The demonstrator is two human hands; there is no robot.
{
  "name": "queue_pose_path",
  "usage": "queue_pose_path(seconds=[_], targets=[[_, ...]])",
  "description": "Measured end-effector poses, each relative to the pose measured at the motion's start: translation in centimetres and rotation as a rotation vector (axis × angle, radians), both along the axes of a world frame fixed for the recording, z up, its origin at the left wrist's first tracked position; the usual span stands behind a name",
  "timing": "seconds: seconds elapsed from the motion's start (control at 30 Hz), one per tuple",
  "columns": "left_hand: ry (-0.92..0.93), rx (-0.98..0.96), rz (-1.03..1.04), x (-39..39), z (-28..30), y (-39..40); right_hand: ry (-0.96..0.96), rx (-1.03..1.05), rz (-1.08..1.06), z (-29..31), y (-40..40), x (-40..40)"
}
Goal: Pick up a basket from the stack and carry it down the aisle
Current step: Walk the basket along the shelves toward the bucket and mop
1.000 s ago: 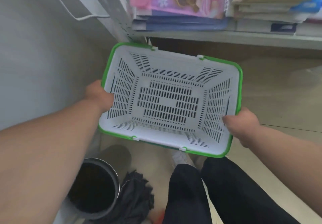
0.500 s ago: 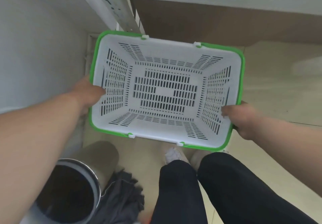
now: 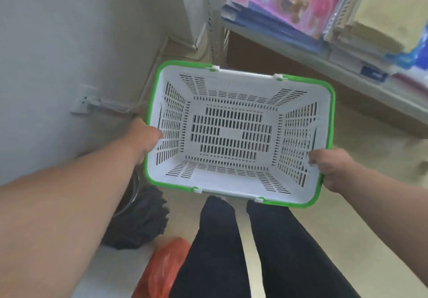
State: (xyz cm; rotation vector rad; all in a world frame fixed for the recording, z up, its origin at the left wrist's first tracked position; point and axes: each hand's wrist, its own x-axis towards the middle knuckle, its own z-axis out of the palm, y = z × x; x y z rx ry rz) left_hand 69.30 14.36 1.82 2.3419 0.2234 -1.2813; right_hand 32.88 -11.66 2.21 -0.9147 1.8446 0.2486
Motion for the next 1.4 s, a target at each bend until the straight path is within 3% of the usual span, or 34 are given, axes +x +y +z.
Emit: queue_pose_path(seconds=[0.27,0.43,0.57,0.77,0.9,1.1,1.4], targets=[[-0.025,-0.067,0.297,-8.4,10.7,9.5,-0.003,-0.040,0.373,12.3,-3.0,4.7],[-0.050,-0.176,0.482,-13.1,14.5,13.4,-0.043,-0.071,0.693,16.7,-3.2,9.2],[-0.077,-0.227,0.627,-14.8,15.7,14.7,-0.041,-0.059,0.801,18.3,-3.3,13.1],[-0.054,-0.255,0.800,-15.9,11.4,16.5,-0.027,-0.104,0.950,14.7,-2.8,19.0],[-0.067,-0.195,0.893,-16.1,7.5,15.9,0.038,-0.259,1.138,11.3,-2.2,23.0],[-0.100,-0.108,0.935,-15.1,2.0,14.1,0.021,-0.322,1.388,6.8,-2.6,28.6],[-0.152,0.140,0.926,-14.7,-8.1,11.5,-0.059,-0.436,1.316,-3.3,-2.6,33.3]])
